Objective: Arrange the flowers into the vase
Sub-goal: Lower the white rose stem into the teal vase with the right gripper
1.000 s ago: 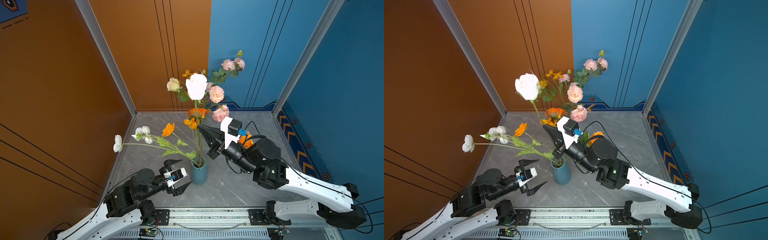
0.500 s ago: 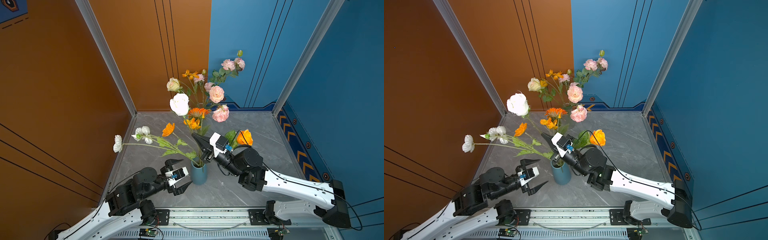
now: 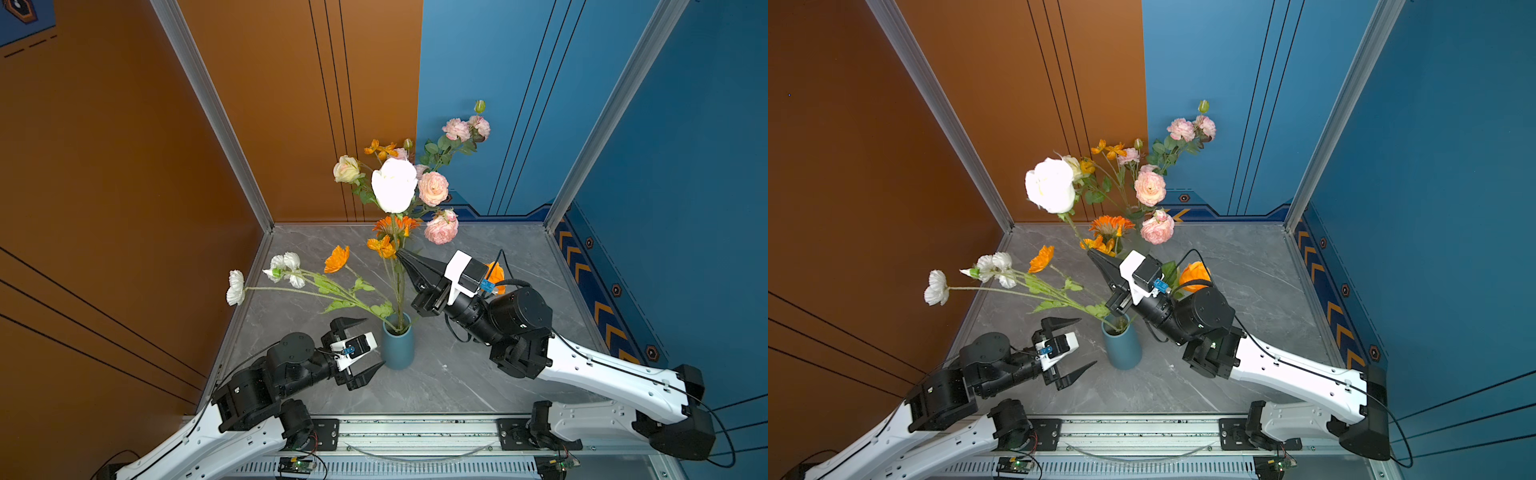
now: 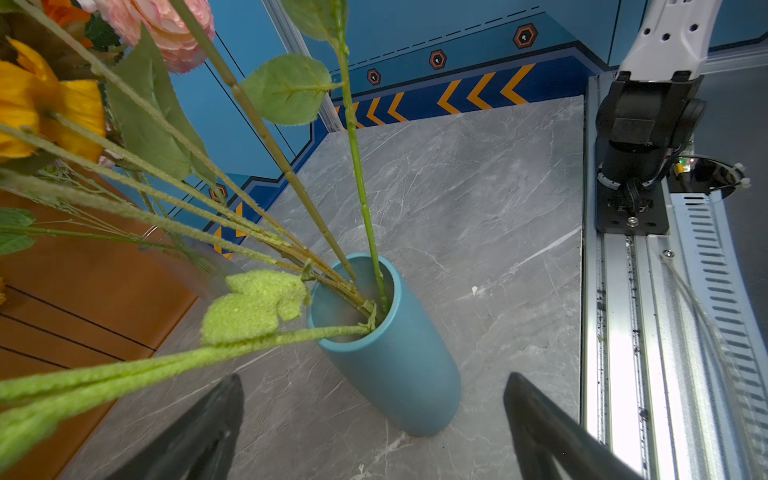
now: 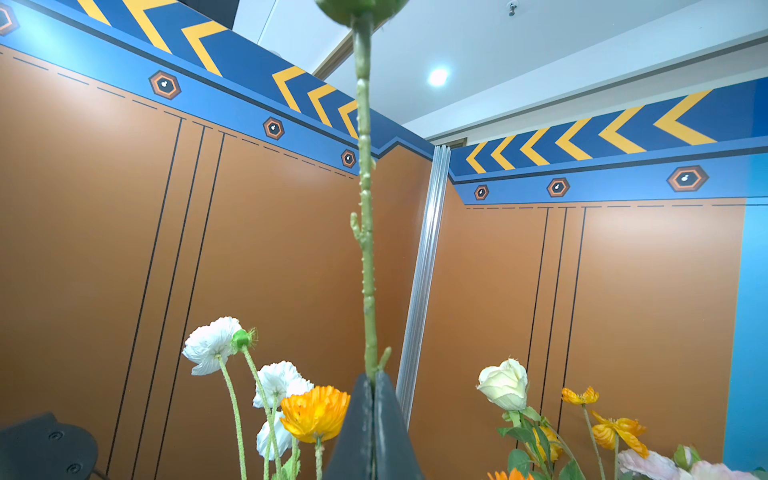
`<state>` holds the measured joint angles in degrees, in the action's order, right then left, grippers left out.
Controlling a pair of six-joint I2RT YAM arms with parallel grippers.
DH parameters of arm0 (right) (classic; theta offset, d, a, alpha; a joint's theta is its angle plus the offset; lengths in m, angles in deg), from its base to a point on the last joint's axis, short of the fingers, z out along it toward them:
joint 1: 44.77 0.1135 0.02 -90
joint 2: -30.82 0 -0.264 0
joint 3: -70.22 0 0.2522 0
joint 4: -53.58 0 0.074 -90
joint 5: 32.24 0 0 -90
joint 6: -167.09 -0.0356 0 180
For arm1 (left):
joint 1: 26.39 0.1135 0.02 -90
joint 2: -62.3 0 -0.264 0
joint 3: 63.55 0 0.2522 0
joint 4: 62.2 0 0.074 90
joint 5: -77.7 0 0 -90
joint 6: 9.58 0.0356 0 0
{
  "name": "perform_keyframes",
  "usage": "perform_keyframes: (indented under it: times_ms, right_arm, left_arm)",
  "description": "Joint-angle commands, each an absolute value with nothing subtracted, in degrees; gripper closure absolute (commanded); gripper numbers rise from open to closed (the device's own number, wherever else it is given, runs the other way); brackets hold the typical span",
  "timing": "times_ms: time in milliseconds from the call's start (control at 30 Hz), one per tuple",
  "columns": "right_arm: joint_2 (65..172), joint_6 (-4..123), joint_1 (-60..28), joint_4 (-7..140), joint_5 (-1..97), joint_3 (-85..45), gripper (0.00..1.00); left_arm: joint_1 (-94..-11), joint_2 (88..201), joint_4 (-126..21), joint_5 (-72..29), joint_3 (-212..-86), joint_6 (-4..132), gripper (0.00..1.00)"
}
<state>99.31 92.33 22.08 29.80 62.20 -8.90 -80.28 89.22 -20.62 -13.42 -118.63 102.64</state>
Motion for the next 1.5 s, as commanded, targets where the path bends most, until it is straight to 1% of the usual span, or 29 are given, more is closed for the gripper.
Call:
perform_keyframes:
  times_ms: [0, 300, 467, 567, 933, 1067, 1267, 1300, 1333, 1400, 1467]
  right_arm:
    - [100.85, 93.8, 22.01, 24.44, 60.71, -5.59, 1.0]
    - [104.45, 95.02, 20.1, 11.51, 59.34, 1.49, 1.0]
    - [104.82, 94.94, 19.76, 3.22, 59.25, 8.51, 1.0]
    - [104.78, 93.3, 19.91, -2.01, 60.96, 12.46, 1.0]
    - [100.96, 84.21, 21.17, 6.66, 64.46, 20.56, 1.0]
    - [101.62, 82.73, 22.53, 7.13, 67.17, 23.25, 1.0]
    - [104.19, 80.62, 24.18, 8.52, 69.01, 23.81, 1.0]
    - [104.05, 80.24, 24.39, 8.75, 69.46, 24.0, 0.97]
    - [103.87, 79.66, 24.56, 9.18, 69.78, 24.26, 0.9]
    - [103.22, 78.66, 24.71, 11.04, 69.99, 24.28, 0.8]
    - [101.62, 77.92, 24.92, 15.01, 70.15, 23.88, 0.66]
  left_arm:
    - [-79.65, 89.43, -21.37, -14.42, -118.38, 102.04, 0.02]
    - [-78.71, 90.47, -21.36, -15.56, -118.45, 102.1, 0.02]
    - [-77.41, 91.26, -21.58, -17.81, -118.78, 101.77, 0.02]
    - [-76.64, 91.22, -22.07, -19.0, -118.8, 101.34, 0.02]
    - [-74.97, 88.85, -23.48, -21.46, -118.58, 100.62, 0.02]
    - [-74.8, 88.91, -23.95, -22.02, -118.48, 100.46, 0.02]
    - [-73.95, 89.01, -24.27, -22.64, -118.42, 100.2, 0.02]
    - [-73.91, 89.02, -24.24, -22.58, -118.35, 100.2, 0.02]
    - [-73.77, 88.95, -24.35, -22.58, -118.27, 100.14, 0.02]
    - [-73.55, 89.02, -24.51, -23.05, -118.35, 100.17, 0.02]
    - [-73.08, 89.09, -24.62, -23.52, -118.37, 100.11, 0.02]
